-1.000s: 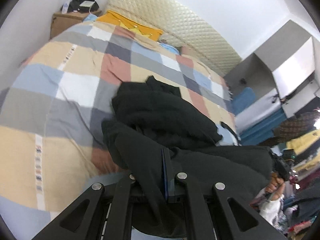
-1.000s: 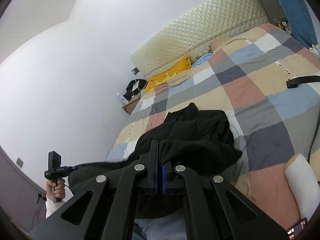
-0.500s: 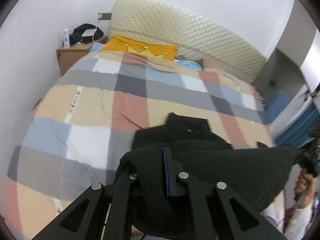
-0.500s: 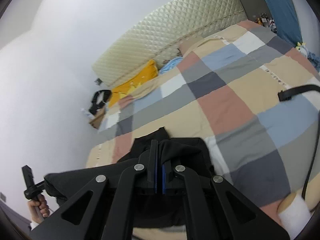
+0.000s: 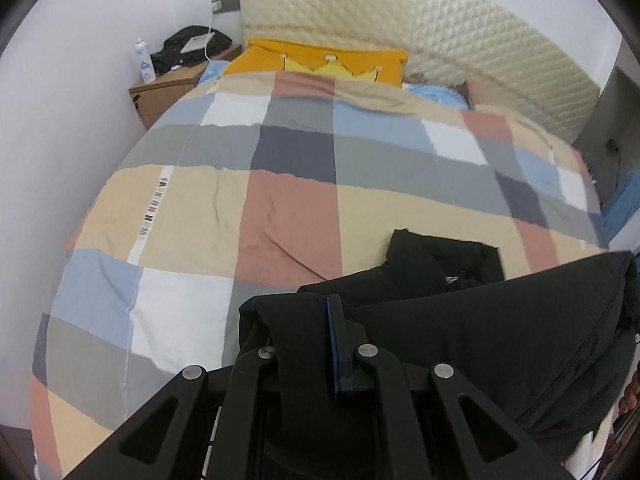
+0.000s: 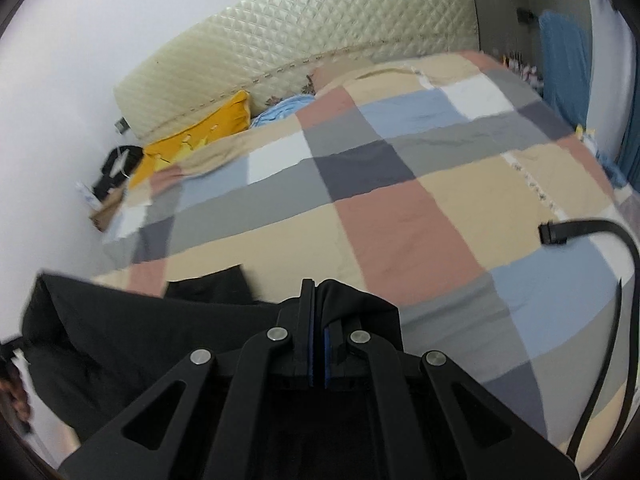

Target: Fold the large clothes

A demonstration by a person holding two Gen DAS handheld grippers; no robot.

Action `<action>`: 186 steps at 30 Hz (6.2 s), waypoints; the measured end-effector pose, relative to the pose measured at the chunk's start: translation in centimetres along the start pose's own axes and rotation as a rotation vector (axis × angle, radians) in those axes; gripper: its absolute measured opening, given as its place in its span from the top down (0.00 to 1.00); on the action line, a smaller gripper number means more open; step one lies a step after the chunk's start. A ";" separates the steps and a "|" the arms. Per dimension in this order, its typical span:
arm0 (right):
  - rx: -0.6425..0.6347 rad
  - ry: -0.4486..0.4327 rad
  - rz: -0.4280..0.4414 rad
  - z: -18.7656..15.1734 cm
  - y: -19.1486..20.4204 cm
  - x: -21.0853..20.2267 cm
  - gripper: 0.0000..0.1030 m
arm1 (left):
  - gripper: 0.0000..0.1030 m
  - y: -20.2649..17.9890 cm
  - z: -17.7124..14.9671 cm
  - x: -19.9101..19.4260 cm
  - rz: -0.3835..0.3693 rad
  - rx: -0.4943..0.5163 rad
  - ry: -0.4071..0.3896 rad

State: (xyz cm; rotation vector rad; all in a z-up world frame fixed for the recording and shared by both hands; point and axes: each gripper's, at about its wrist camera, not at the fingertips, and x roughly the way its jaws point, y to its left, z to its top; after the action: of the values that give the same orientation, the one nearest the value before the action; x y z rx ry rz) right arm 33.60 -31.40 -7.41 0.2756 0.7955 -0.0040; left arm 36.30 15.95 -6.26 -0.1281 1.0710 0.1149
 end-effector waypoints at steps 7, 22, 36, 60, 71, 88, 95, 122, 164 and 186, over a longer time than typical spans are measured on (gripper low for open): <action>-0.101 -0.025 -0.082 -2.7 0.2 5.5 0.97 | 0.90 -0.9 0.9 7.4 -0.013 0.007 0.077; -0.093 0.086 -0.075 -2.4 -0.7 13.3 0.98 | 0.89 -0.1 2.9 16.6 -0.166 -0.129 0.145; -0.056 -0.006 -0.001 -4.4 -0.9 6.1 0.86 | 0.42 5.5 -0.9 7.5 -0.417 -0.162 0.197; -0.119 -0.125 0.243 -11.7 7.3 1.4 0.27 | 0.19 -14.8 -10.2 1.0 -0.260 0.301 -0.241; -0.172 -0.076 0.159 -7.6 9.6 8.8 0.27 | 0.19 -16.4 -6.4 6.3 -0.186 0.288 -0.228; -0.188 -0.016 0.093 -6.5 11.0 14.8 0.23 | 0.11 -16.6 -4.8 11.5 -0.150 0.295 -0.270; -0.189 -0.071 0.091 -6.4 10.5 12.4 0.17 | 0.12 -13.7 -5.4 8.5 -0.175 0.233 -0.340; -0.211 -0.042 0.076 -8.5 6.3 12.0 0.04 | 0.10 -6.5 -6.7 11.6 -0.109 0.145 -0.239; -0.190 -0.282 0.170 -9.3 9.4 -9.2 0.02 | 0.12 -3.4 -13.2 -9.2 -0.211 0.031 -0.451; -0.244 -0.448 0.259 -20.3 12.0 -28.5 0.00 | 0.12 -8.4 -27.4 -25.6 -0.243 0.121 -0.562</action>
State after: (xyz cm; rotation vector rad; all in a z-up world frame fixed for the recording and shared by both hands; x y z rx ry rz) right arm 0.65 -17.66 2.09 0.1357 0.3062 0.2656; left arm 1.77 2.49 3.71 -0.1067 0.4939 -0.1293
